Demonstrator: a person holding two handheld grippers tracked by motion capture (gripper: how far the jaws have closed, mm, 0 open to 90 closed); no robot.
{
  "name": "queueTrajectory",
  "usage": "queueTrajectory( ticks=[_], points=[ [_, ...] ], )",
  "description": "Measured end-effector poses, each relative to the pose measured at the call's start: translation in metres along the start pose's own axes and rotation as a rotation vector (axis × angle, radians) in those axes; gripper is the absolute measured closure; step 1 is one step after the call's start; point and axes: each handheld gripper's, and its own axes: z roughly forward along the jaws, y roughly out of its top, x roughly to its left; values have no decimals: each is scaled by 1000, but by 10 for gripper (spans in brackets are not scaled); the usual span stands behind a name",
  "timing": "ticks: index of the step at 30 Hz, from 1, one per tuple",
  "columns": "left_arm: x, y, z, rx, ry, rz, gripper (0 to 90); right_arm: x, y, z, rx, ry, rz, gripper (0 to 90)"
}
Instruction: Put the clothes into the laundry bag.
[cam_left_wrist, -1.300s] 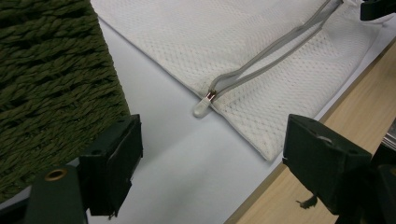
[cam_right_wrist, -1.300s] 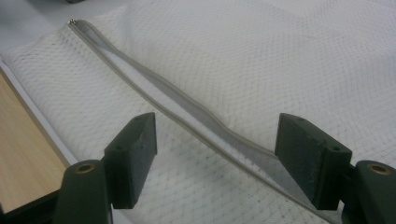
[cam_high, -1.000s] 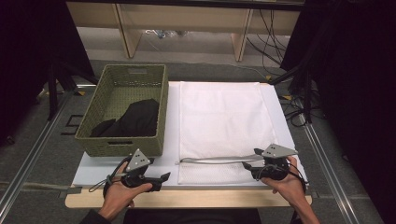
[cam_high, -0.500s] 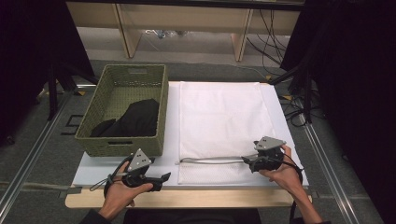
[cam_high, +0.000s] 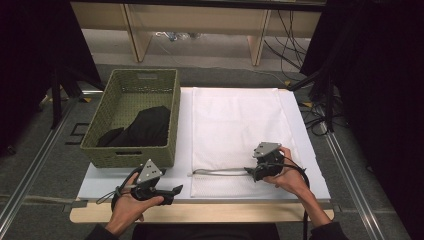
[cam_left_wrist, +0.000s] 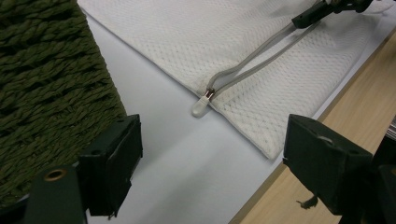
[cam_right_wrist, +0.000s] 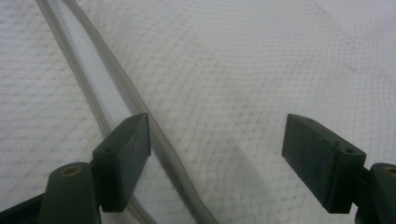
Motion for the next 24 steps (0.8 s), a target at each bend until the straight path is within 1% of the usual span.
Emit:
queueTrajectory(
  ticks=[1,3,4,5,6,7,8,9,10,11,12,13,14,15,16,17,18,19,20,21,22,23,24],
  points=[
    [0,0,0,0,0,0,191,0,0,0,0,0,0,245],
    [1,0,-1,5,-6,7,191,1,1,2,11,10,-16,256],
    [0,0,0,0,-6,1,191,0,1,4,18,9,-39,267],
    [0,1,0,6,-4,2,191,-1,1,5,25,1,-64,282],
    [0,0,0,1,-1,2,191,0,0,4,50,-16,-40,303],
    [-1,0,0,-5,-1,-6,191,-2,1,4,76,-15,-53,333],
    [0,0,0,-2,-5,2,191,-4,1,5,63,-24,-65,378],
    [0,1,0,6,1,4,191,-6,0,5,70,-36,-73,410],
    [0,1,0,4,2,0,191,-6,1,5,78,-38,-55,422],
    [1,1,-1,10,-2,9,191,-6,0,5,81,-46,-38,452],
    [1,1,-1,8,-2,9,191,-9,1,6,84,-45,-57,478],
    [0,1,-1,3,-1,6,191,-11,1,6,83,-49,-59,497],
    [1,1,-1,3,2,9,191,-11,1,6,83,-49,-59,497],
    [1,1,0,-4,-2,-2,191,-12,1,6,86,-35,-63,508],
    [0,1,0,-6,-1,-16,191,-11,1,6,86,-43,-55,509],
    [0,0,0,-6,0,-17,191,-13,1,6,88,-51,-74,523],
    [0,0,0,-6,0,-17,191,-14,1,7,82,-44,-86,529],
    [0,0,1,-12,-3,-16,191,-13,1,7,77,-43,-90,530],
    [0,1,0,-8,-2,-15,191,-12,1,7,81,-43,-75,536],
    [0,1,0,-7,-1,-13,191,-13,3,7,85,-47,-115,538],
    [0,1,0,-7,-1,-10,191,-9,2,8,88,-14,-49,540],
    [1,1,0,-7,-1,0,191,-8,2,8,88,-9,-43,545],
    [1,1,0,-7,-1,-1,191,-10,4,8,95,-18,-77,548]
  ],
)
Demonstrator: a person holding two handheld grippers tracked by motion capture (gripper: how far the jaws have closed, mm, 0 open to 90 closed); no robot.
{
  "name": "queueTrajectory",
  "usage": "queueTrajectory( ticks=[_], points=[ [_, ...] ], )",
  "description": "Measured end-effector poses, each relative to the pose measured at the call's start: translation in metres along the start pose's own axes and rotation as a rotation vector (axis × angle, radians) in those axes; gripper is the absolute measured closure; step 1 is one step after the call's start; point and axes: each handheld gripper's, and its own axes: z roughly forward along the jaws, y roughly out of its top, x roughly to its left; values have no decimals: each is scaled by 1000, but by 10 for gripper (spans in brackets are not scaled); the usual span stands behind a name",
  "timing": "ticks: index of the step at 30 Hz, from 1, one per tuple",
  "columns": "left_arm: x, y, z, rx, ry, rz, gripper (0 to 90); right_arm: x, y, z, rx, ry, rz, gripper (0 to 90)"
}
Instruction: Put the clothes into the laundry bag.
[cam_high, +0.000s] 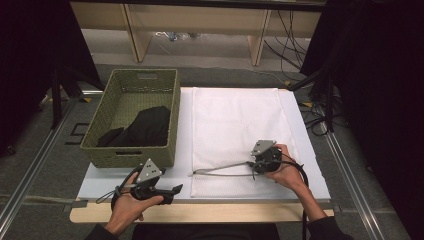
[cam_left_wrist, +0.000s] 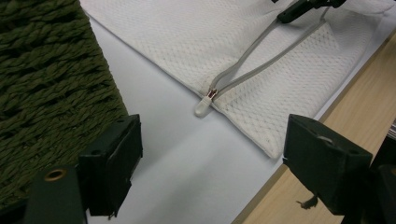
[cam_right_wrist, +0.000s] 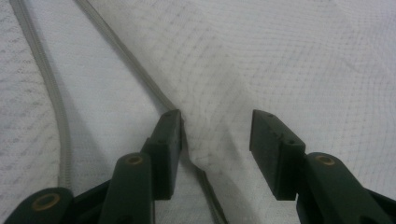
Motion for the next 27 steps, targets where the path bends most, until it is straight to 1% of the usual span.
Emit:
queueTrajectory(
  ticks=[3,4,5,6,7,8,9,10,11,12,13,14,15,16,17,18,19,22,23,24,25,26,27],
  points=[
    [0,0,0,-1,1,-12,192,0,2,1,0,24,21,555],
    [2,0,-1,12,2,5,193,-2,4,2,-5,39,26,559],
    [1,0,0,-3,4,-11,193,-3,4,3,-19,51,33,564],
    [3,0,-1,2,3,-10,193,-4,5,5,-36,55,6,569],
    [3,0,-1,8,4,-7,194,-2,6,5,-21,78,30,580],
    [4,0,-2,11,3,-3,194,-2,6,6,-26,70,30,591],
    [4,0,-2,11,3,-5,194,-3,8,6,-20,76,14,598],
    [4,0,-2,13,3,-2,194,-5,9,6,-4,68,7,647],
    [3,0,-2,14,3,0,194,-5,9,6,-4,68,7,647],
    [2,0,0,0,5,-14,195,-6,9,7,3,64,16,710],
    [2,0,-1,5,11,-10,199,-10,10,7,2,47,-61,777],
    [2,0,0,2,10,-12,201,-9,10,7,20,39,-18,788],
    [1,0,0,0,12,-13,201,-11,11,6,21,28,-30,792],
    [1,0,0,0,13,-15,201,-11,11,6,21,28,-30,792],
    [2,0,0,0,12,-16,202,-12,11,6,16,36,-13,791],
    [1,0,0,-1,13,-19,202,-12,11,6,16,36,-13,791],
    [2,0,0,3,14,-12,202,-13,10,8,20,36,-8,783],
    [2,0,0,3,15,-9,202,-14,10,9,21,33,-2,768],
    [3,0,-1,16,16,2,202,-15,10,10,15,30,-18,752],
    [2,0,0,0,15,-16,203,-15,10,10,11,40,-2,743],
    [3,0,-1,16,16,3,203,-14,10,12,15,46,-7,754],
    [2,0,0,6,18,-8,203,-14,10,12,15,46,-7,754],
    [3,0,-1,15,18,4,203,-15,11,12,14,49,-9,764]
  ],
)
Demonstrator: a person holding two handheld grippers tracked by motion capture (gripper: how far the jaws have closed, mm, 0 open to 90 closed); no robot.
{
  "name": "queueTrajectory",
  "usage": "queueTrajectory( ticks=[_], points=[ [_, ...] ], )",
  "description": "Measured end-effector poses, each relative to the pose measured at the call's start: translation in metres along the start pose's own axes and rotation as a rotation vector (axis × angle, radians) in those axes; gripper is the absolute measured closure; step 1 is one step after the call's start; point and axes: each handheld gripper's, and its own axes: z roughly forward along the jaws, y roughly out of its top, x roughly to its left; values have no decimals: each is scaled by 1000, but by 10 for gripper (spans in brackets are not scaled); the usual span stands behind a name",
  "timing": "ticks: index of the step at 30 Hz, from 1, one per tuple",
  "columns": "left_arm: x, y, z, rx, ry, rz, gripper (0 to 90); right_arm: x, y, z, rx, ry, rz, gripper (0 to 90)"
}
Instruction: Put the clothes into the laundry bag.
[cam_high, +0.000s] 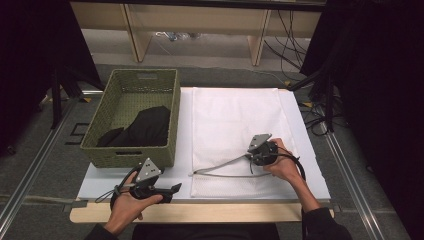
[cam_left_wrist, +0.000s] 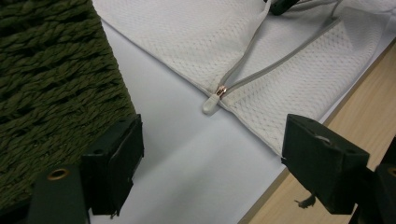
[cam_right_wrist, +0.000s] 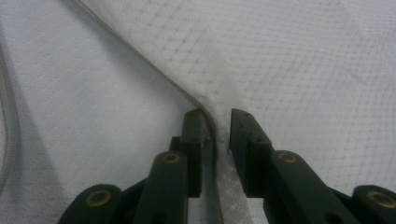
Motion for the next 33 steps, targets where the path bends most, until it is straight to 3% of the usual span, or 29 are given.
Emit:
queueTrajectory(
  ticks=[1,2,4,5,7,8,10,11,13,15,17,19,21,22,23,24,28,29,31,32,33],
  points=[
    [0,0,0,2,2,1,203,-3,0,1,-13,6,-35,772],
    [-1,0,1,-9,-1,-12,203,-5,1,2,-5,9,-40,812],
    [-1,0,1,-12,-1,-14,203,-5,2,1,1,-1,-38,832],
    [-1,0,0,-12,-1,-13,204,-3,2,0,5,-2,-3,857],
    [0,0,-1,1,0,1,205,-4,3,0,6,-8,-20,877],
    [0,0,0,-18,0,-17,206,-3,5,-1,14,-19,-24,884],
    [1,0,-1,-20,1,-9,207,-3,5,-1,13,-22,-27,885],
    [3,1,-2,-25,-13,-24,206,-3,5,-2,8,-28,-45,887],
    [5,0,-3,-53,-29,-106,211,-4,6,-5,-1,-33,-38,888],
    [9,1,-7,-47,25,-66,216,-4,7,-9,-13,-47,-27,889],
    [11,2,-9,-40,62,-28,218,-5,9,-13,-23,-54,-48,889],
    [13,2,-9,-37,59,-25,220,-5,9,-16,-37,-59,-21,890],
    [14,3,-11,-17,59,-18,220,-7,10,-17,-41,-65,-50,890],
    [13,4,-10,-21,47,-31,220,-7,10,-19,-40,-64,-30,890],
    [13,6,-11,-4,46,-6,218,-9,12,-23,-48,-84,-46,890],
    [12,7,-13,11,42,5,215,-10,14,-25,-60,-74,-55,890],
    [7,17,-19,-5,25,6,212,-13,17,-30,-72,-86,-68,890],
    [8,22,-24,2,18,23,211,-13,18,-32,-82,-83,-60,890],
    [9,31,-33,-7,31,40,209,-13,20,-35,-80,-73,-29,890],
    [9,34,-37,-14,35,27,208,-15,21,-36,-74,-79,-36,890],
    [11,38,-42,-12,34,39,208,-17,22,-37,-77,-84,-46,890]
  ],
)
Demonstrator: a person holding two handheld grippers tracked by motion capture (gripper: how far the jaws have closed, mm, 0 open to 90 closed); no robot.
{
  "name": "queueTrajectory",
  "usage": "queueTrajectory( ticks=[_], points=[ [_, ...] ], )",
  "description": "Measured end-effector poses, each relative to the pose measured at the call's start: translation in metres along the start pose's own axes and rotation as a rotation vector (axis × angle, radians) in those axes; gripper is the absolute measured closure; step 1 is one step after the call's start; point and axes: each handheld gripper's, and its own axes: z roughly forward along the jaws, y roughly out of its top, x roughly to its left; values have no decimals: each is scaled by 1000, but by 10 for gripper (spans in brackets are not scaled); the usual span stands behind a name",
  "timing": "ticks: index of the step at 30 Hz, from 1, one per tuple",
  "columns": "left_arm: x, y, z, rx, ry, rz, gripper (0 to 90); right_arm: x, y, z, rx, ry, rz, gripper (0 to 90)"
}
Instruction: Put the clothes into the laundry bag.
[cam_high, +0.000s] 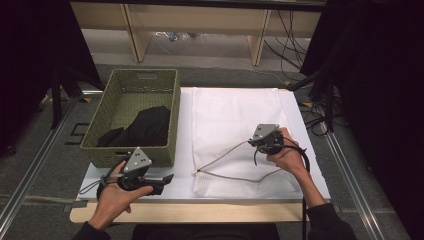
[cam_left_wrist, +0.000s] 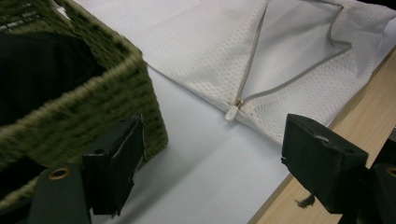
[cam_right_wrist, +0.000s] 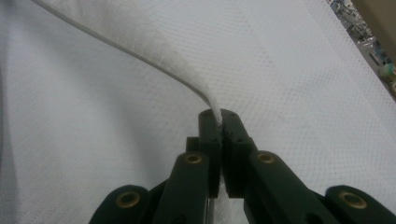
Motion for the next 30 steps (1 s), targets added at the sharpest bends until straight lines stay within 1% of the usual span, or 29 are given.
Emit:
queueTrajectory(
  ticks=[1,2,3,4,5,6,8,9,11,12,13,14,15,16,17,18,19,20,21,22,23,24,25,26,27,28,29,30],
  points=[
    [2,5,-5,0,11,-1,207,-3,2,0,-17,2,-30,890],
    [5,8,-8,-8,13,9,205,-2,3,-2,-25,9,-9,890],
    [7,11,-12,5,15,6,204,-3,5,-4,-21,11,-8,890],
    [13,15,-14,15,29,11,204,-4,7,-5,-29,10,-17,890],
    [13,15,-14,15,29,11,204,-4,7,-5,-29,10,-17,890],
    [17,17,-15,21,46,-2,203,-4,10,-7,-29,11,-11,890],
    [27,21,-17,42,57,-3,204,-4,12,-7,-35,9,-17,890],
    [31,23,-18,47,70,-13,204,-3,13,-8,-37,7,-2,890],
    [40,28,-19,37,85,-36,204,-3,14,-8,-38,9,5,890],
    [45,33,-20,32,91,-53,204,-5,15,-9,-39,8,-4,890],
    [49,35,-20,30,92,-53,204,-5,15,-9,-39,8,-4,890],
    [54,40,-20,31,97,-64,204,-7,15,-9,-44,13,-27,890],
    [58,43,-20,26,100,-64,200,-8,16,-11,-49,9,-28,890],
    [63,47,-20,35,107,-71,200,-8,16,-11,-49,9,-28,890],
    [68,50,-18,34,104,-72,197,-9,17,-13,-52,8,-26,890],
    [74,54,-17,49,116,-68,197,-9,17,-13,-52,8,-26,890],
    [79,57,-14,39,125,-82,197,-9,18,-14,-53,4,-15,890],
    [87,62,-10,67,139,-69,197,-10,19,-14,-64,4,-46,890],
    [92,65,-8,80,144,-69,199,-9,20,-16,-62,5,-29,889],
    [97,66,-6,82,148,-68,202,-10,21,-17,-67,4,-28,889],
    [103,69,-3,97,152,-66,202,-10,21,-17,-67,4,-28,889],
    [110,71,0,125,162,-43,203,-11,21,-17,-71,7,-25,889],
    [116,73,3,136,183,-33,208,-11,21,-18,-76,8,-24,889],
    [123,75,7,133,196,-54,206,-12,21,-19,-78,5,-25,889],
    [128,75,10,135,194,-63,202,-11,20,-20,-76,6,-10,889],
    [133,76,14,153,180,-78,202,-11,20,-20,-76,6,-10,889],
    [138,76,17,173,174,-80,202,-11,20,-20,-75,5,-9,889],
    [143,75,23,185,182,-80,202,-12,20,-19,-76,6,-15,889]
  ],
)
